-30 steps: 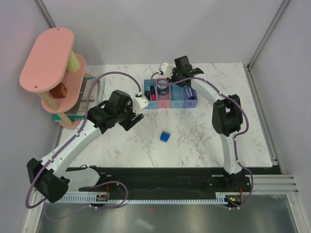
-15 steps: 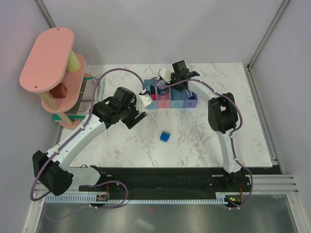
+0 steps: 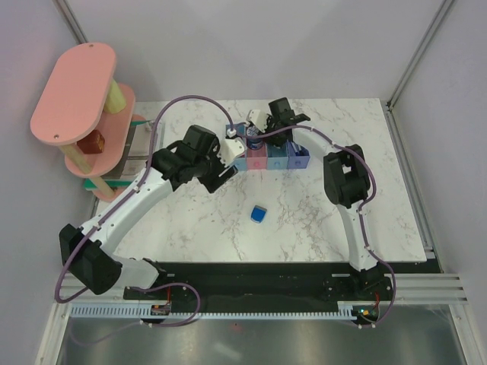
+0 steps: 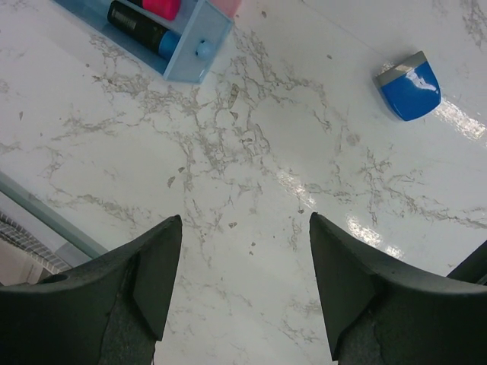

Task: Sort the stationery into containers
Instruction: Place the stationery in the storage box, then pick up the stationery from the center of the board.

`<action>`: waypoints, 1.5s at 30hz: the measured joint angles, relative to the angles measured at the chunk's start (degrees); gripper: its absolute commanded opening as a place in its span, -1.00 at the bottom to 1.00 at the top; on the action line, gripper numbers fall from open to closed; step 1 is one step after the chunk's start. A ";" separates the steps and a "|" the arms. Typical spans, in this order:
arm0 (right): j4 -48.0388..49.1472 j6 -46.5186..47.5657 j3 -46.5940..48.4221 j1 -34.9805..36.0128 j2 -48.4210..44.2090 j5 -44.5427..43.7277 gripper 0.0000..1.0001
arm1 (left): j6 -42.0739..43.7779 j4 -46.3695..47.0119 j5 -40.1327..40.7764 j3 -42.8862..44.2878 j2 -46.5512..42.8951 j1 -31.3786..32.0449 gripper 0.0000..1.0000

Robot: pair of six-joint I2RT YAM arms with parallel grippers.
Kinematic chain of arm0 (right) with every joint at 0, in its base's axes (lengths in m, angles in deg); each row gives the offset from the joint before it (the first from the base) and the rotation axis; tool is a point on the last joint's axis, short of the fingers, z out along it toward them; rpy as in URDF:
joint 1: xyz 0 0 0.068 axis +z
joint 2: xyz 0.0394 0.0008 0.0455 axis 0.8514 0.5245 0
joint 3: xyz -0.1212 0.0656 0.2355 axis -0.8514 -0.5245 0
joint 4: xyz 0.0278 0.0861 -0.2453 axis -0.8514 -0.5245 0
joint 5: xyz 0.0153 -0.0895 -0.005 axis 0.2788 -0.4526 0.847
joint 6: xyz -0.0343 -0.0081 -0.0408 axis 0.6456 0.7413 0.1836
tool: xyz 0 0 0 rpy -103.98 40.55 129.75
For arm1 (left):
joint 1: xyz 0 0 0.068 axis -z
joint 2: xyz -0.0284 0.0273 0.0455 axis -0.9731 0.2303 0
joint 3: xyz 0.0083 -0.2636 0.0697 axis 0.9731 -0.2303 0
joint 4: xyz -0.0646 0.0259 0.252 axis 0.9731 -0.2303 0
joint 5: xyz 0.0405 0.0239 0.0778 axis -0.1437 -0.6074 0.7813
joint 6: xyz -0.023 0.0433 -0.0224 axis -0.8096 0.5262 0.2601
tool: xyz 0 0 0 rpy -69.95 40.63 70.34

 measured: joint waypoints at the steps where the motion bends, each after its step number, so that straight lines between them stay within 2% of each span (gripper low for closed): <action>1: 0.09 -0.33 0.00 -0.07 -0.20 0.02 0.24 | 0.00 0.15 -0.26 0.00 0.22 0.00 0.50; 2: 0.26 -0.46 0.00 -0.09 -0.48 0.00 0.31 | -0.02 0.44 -0.61 0.00 0.44 0.00 0.50; 7: -0.02 -1.46 -0.92 -0.48 -2.91 -0.13 0.39 | -0.20 3.91 -2.16 -0.83 1.05 0.00 0.50; 16: -0.37 -3.13 -4.33 -1.99 -14.47 -2.95 0.48 | -1.73 13.29 -6.47 -6.64 6.12 0.94 0.50; 26: 1.07 -3.19 -13.53 -3.52 -30.05 -7.80 0.52 | -5.53 16.57 -3.06 -8.00 21.33 5.88 0.62; 35: 1.07 -2.80 -21.86 -4.22 -38.53 -9.27 0.50 | -7.56 16.39 -2.78 -6.16 22.49 12.00 0.64; 39: -0.76 -2.80 -24.68 -4.33 -41.57 -5.22 0.41 | -7.61 16.17 -2.36 -6.14 22.49 14.23 0.64; 45: -5.86 -2.97 -34.25 -4.35 -47.12 5.57 0.40 | -7.61 16.28 -1.09 -7.78 22.12 15.63 0.64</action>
